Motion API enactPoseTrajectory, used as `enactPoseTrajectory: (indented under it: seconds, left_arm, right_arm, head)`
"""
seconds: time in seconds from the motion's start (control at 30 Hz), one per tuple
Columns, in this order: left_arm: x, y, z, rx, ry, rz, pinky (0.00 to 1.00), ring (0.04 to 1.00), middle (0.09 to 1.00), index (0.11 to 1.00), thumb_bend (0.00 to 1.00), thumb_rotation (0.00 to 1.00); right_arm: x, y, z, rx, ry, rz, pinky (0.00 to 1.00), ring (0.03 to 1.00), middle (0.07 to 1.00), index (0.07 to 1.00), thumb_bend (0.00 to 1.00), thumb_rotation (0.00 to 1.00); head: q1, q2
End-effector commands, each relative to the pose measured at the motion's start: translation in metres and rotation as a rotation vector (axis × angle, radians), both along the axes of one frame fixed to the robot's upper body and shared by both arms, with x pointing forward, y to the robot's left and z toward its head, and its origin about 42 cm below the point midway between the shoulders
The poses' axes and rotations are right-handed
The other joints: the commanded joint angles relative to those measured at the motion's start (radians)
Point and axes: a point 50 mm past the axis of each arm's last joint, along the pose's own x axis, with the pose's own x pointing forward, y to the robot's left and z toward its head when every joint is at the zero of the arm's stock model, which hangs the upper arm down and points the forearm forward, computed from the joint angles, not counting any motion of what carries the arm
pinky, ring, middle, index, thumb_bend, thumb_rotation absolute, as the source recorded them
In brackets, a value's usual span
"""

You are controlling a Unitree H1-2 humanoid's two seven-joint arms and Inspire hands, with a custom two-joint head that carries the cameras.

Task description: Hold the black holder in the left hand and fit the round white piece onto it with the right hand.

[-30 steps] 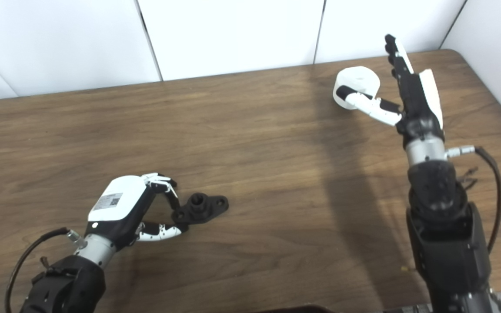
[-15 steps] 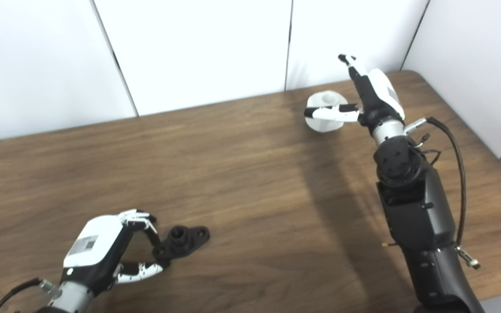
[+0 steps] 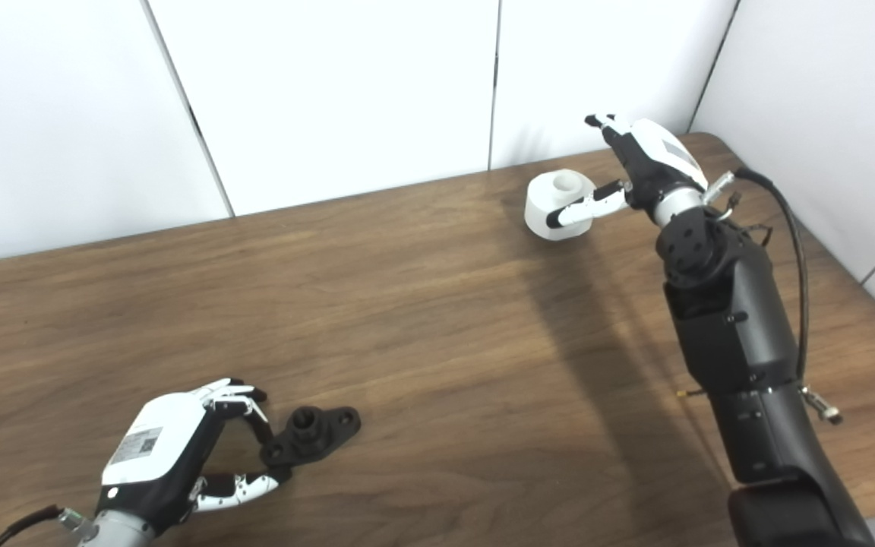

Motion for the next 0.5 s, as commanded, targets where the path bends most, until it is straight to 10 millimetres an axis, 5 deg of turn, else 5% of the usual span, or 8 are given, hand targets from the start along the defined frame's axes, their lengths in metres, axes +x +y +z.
enactPoseTrajectory:
  seconds: [0.0, 0.47]
  left_arm:
    - [-0.011, 0.015, -0.033, 0.073, 0.159, 0.028, 0.85, 0.878, 0.790, 0.486, 0.52, 0.05]
    - [-0.012, 0.012, -0.033, 0.065, 0.163, 0.033, 0.84, 0.875, 0.789, 0.486, 0.52, 0.05]
  right_arm:
    - [0.010, -0.008, 0.037, -0.082, -0.049, -0.011, 0.91, 1.000, 1.000, 0.943, 0.89, 0.25]
    - [0.031, -0.018, 0.049, -0.173, 0.051, -0.013, 0.95, 1.000, 0.992, 0.899, 0.89, 0.15]
  head:
    - [0.001, 0.000]
    - [0.007, -0.010]
